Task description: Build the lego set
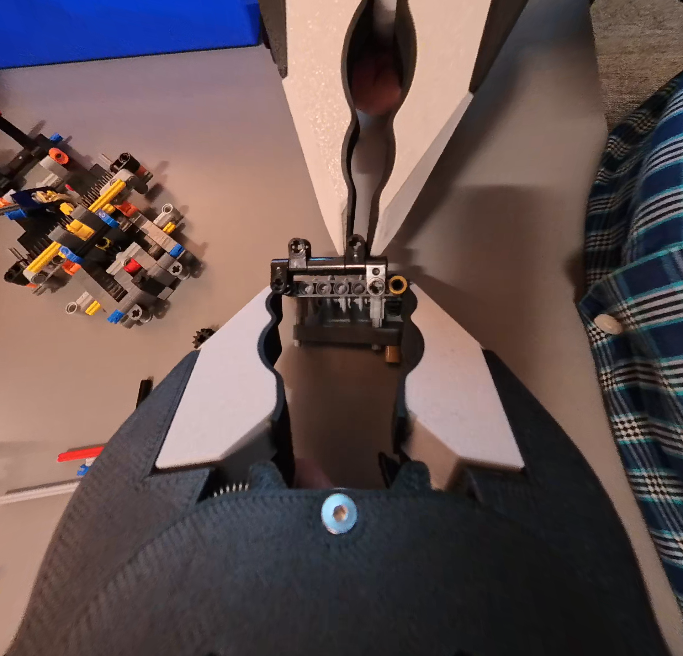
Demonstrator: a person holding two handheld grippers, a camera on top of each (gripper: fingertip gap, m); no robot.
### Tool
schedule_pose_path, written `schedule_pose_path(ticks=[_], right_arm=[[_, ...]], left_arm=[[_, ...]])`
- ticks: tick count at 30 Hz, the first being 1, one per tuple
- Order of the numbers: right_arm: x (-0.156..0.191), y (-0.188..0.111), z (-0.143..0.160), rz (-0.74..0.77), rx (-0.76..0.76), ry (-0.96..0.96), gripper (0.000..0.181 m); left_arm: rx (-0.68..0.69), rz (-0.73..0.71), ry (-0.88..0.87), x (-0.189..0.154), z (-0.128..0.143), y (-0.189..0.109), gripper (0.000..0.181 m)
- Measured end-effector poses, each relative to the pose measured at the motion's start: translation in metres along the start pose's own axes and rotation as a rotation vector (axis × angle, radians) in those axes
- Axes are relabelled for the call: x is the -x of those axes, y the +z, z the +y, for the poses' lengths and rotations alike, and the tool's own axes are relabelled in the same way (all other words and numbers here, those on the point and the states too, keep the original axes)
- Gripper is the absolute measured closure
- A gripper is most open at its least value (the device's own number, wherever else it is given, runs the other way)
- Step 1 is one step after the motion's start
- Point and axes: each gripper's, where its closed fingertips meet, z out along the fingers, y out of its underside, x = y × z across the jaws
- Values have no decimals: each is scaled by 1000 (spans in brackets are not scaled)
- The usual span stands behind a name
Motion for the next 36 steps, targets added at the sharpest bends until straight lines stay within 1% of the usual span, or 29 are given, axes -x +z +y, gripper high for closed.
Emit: schedule_pose_path(ticks=[1, 15, 26, 36], right_arm=[[0, 0, 0, -5, 7, -4, 178], [-1, -3, 5, -71, 0, -5, 178], [0, -2, 8, -65, 8, -39, 178], [0, 0, 10, -67, 94, -54, 177]], left_arm=[[0, 1, 1, 0, 0, 0, 119], [-2, 12, 0, 1, -2, 2, 119], [-1, 14, 1, 0, -2, 2, 119], [0, 12, 3, 0, -2, 2, 119]])
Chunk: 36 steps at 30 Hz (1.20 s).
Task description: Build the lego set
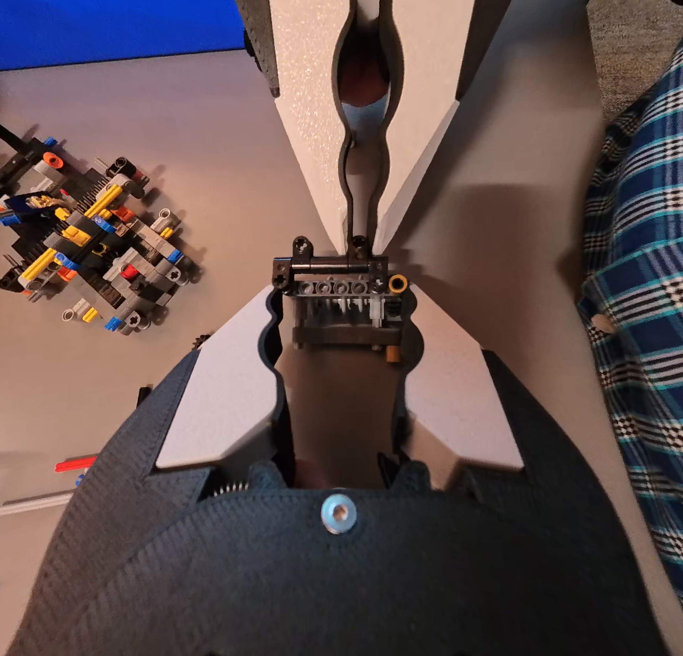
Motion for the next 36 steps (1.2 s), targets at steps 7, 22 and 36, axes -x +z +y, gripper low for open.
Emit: schedule_pose_path(ticks=[7, 22, 36], right_arm=[[-2, -4, 1, 15, 1, 27, 165], [-18, 6, -23, 54, -29, 46, 158], [-20, 8, -15, 61, 20, 67, 165]], left_arm=[[4, -1, 4, -1, 1, 0, 119], [4, 1, 6, -2, 1, 0, 119], [12, 15, -2, -3, 2, 0, 119]])
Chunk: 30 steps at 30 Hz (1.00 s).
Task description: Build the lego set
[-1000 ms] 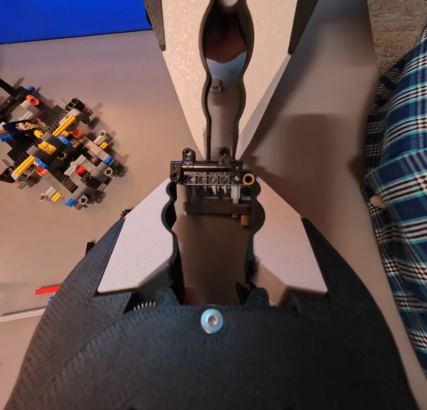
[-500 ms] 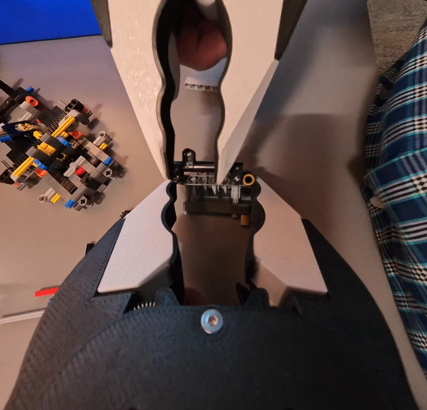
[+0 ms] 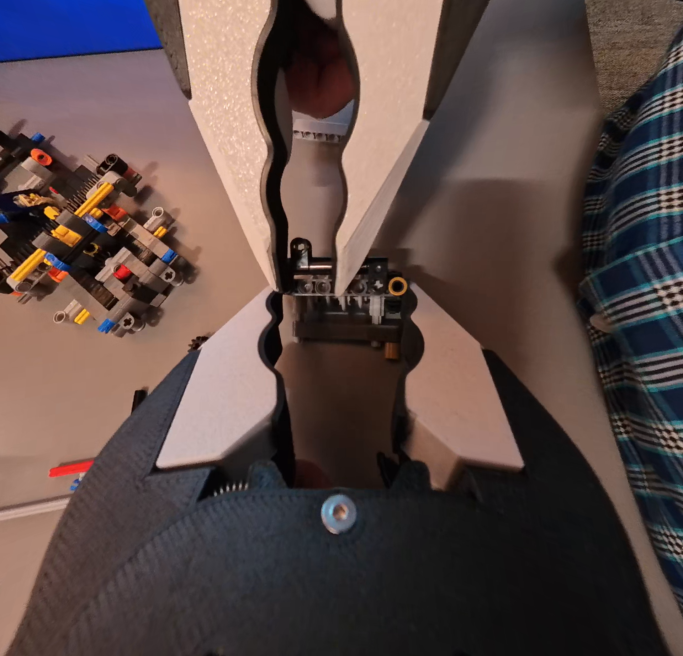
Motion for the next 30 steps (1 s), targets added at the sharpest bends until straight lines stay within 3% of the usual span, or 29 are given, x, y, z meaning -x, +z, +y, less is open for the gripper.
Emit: schedule_pose_path(ticks=[13, 30], right_arm=[[10, -4, -5, -51, 31, -39, 142], [12, -4, -1, -94, 73, 52, 145]], left_arm=[[3, -1, 7, 0, 0, 0, 119], [3, 1, 9, 0, 1, 1, 119]])
